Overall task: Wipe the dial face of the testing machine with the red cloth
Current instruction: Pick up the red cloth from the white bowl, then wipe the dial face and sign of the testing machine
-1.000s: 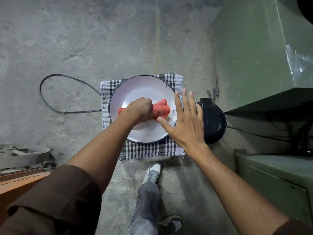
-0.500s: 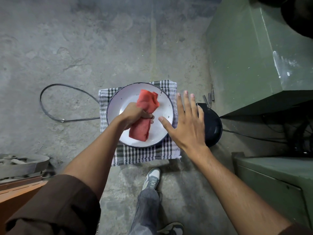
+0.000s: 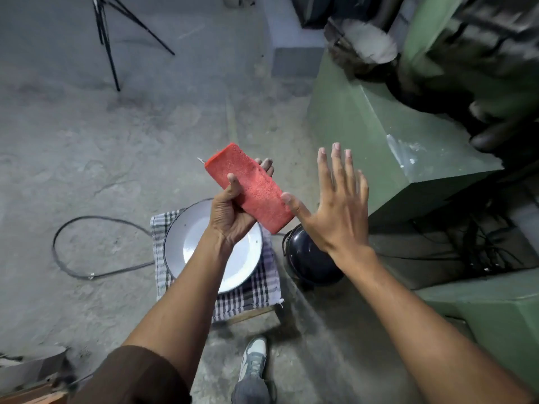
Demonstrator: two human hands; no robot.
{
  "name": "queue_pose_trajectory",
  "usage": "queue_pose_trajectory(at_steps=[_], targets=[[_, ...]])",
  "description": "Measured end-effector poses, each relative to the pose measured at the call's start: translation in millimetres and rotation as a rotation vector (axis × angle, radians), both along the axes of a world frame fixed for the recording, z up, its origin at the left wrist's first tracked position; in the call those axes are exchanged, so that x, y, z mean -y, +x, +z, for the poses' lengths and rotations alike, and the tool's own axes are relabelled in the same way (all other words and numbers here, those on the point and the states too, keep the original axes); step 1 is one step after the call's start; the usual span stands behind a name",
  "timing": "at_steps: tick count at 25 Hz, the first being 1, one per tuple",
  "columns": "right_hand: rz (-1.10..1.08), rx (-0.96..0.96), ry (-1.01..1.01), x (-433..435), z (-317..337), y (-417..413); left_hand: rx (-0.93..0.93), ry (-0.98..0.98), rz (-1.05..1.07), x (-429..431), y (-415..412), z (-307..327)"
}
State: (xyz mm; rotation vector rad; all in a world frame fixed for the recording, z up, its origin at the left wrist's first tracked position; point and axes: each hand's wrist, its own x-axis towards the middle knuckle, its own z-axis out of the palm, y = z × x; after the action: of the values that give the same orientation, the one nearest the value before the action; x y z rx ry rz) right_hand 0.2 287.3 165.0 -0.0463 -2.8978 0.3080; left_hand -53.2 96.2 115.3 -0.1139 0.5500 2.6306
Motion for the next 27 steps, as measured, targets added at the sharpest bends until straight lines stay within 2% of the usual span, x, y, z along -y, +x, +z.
queue_pose_trajectory(at_steps=[7, 12, 18, 27], targets=[[-0.152, -0.292, 0.071, -99, 145, 32, -0.163, 0.147, -0.161, -113, -1, 138], [-0.342, -0.432, 0.2, -185, 246, 92, -0.28, 0.235, -0.35, -212, 22, 234], [-0.609, -0.547, 0.365, -280, 333, 208, -0.353, 0.303, -0.573, -334, 95, 331], [-0.972, -0.646, 0.554, -398, 411, 430, -0.423, 0.486, -0.872, -508, 257, 432]])
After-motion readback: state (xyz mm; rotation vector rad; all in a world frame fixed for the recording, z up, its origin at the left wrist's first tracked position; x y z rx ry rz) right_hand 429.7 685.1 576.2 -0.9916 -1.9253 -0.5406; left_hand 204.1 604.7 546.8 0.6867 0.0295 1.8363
